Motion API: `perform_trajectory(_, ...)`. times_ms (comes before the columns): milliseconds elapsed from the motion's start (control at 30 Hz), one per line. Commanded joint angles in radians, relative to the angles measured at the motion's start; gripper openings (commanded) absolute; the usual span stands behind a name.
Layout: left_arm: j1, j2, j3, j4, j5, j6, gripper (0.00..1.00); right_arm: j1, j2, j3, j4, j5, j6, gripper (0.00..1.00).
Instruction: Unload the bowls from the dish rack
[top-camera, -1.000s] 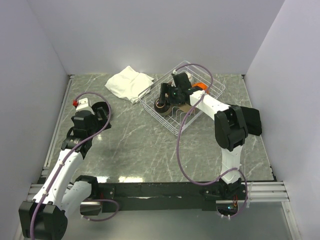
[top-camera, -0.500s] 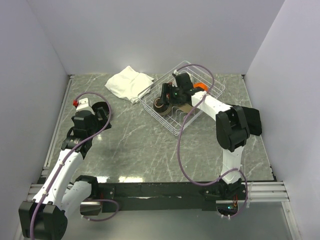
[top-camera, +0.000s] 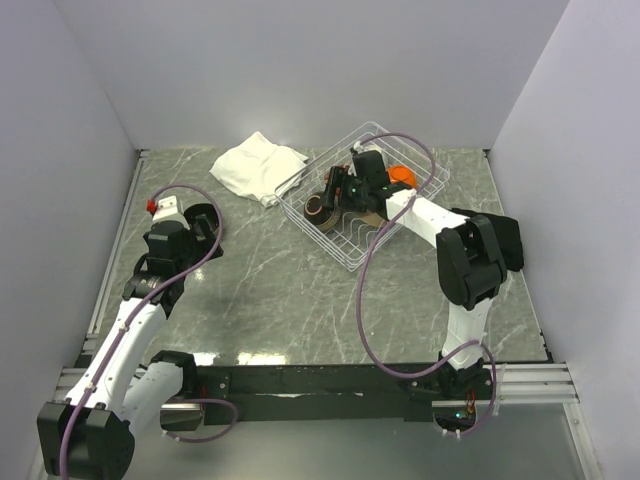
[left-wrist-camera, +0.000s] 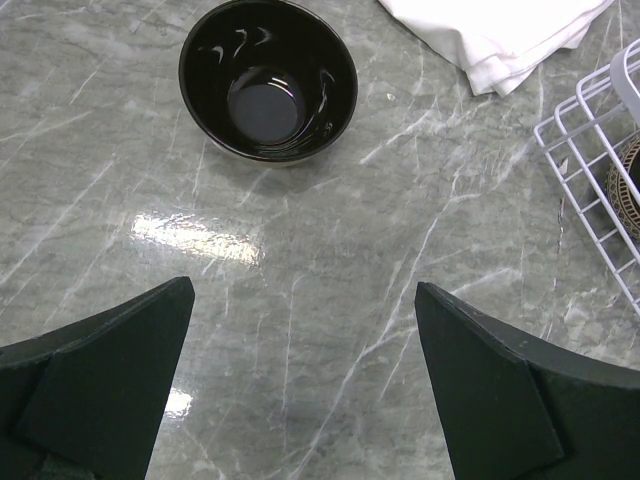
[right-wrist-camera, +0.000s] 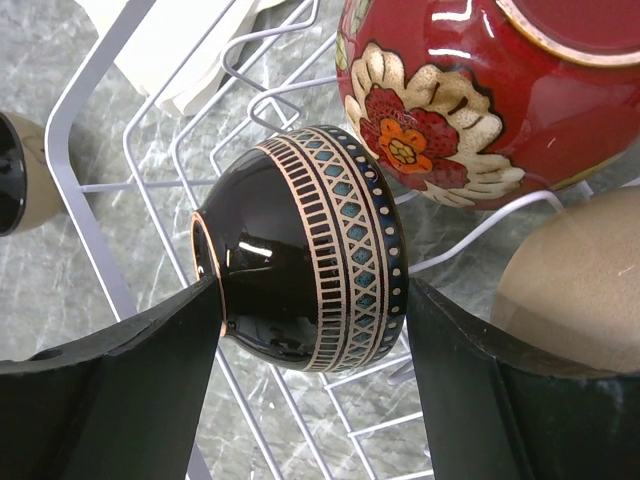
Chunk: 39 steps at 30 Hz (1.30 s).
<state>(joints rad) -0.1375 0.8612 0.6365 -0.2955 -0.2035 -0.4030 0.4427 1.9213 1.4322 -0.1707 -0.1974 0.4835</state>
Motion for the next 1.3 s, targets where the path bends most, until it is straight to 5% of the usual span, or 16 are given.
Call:
perform_trajectory(0, -0.005, -0.008, 0.002, 0.044, 0.010, 0.021, 0.99, 0.022, -0.070, -0.030, 0.119, -0.019, 0.061, 0.67)
perform_trajectory(233, -0.008, -0.007, 0.002, 0.044, 0.010, 0.023, 1.00, 0.028, -0.065, -0.062, 0.169, -0.054, 0.073, 0.61)
perform_trajectory(567, -0.010, -0.004, 0.002, 0.047, 0.012, 0.023, 0.99, 0.031, -0.021, -0.062, 0.169, -0.031, 0.095, 0.82)
perform_trajectory(1267, -0.010, -0.007, 0.002, 0.047, 0.012, 0.026, 0.99, 0.067, 0.031, 0.034, 0.068, -0.016, -0.078, 0.87)
